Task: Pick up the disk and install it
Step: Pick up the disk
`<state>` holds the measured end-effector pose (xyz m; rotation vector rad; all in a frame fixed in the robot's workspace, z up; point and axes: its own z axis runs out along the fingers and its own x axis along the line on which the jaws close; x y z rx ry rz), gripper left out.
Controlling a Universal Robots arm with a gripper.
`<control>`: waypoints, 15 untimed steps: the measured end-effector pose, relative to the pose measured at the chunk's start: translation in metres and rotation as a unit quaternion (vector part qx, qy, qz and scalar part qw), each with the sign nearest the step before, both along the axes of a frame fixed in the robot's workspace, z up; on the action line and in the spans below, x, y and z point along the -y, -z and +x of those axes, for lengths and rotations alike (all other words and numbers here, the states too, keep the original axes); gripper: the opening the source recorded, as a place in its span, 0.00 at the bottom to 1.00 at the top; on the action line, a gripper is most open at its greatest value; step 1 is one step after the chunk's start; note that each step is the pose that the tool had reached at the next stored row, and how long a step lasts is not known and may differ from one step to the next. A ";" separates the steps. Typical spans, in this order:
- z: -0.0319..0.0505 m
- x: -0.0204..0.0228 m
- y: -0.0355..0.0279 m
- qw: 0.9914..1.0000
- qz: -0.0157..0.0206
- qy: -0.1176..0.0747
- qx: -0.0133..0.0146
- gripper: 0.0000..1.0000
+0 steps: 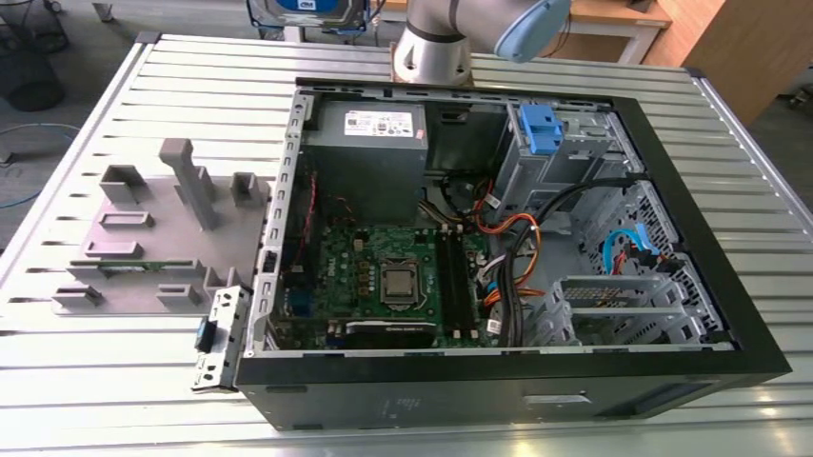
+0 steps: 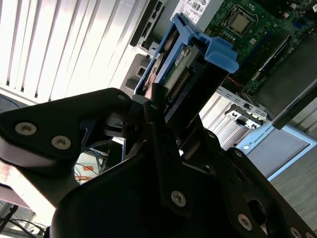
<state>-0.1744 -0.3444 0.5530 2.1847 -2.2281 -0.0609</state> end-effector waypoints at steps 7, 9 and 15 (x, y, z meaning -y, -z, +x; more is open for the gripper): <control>0.0009 0.0000 0.0000 1.000 0.000 0.000 0.000 0.35; 0.0023 0.0000 0.0000 1.000 0.000 0.000 0.000 0.35; 0.0095 0.0000 0.0000 1.000 0.000 0.000 0.000 0.35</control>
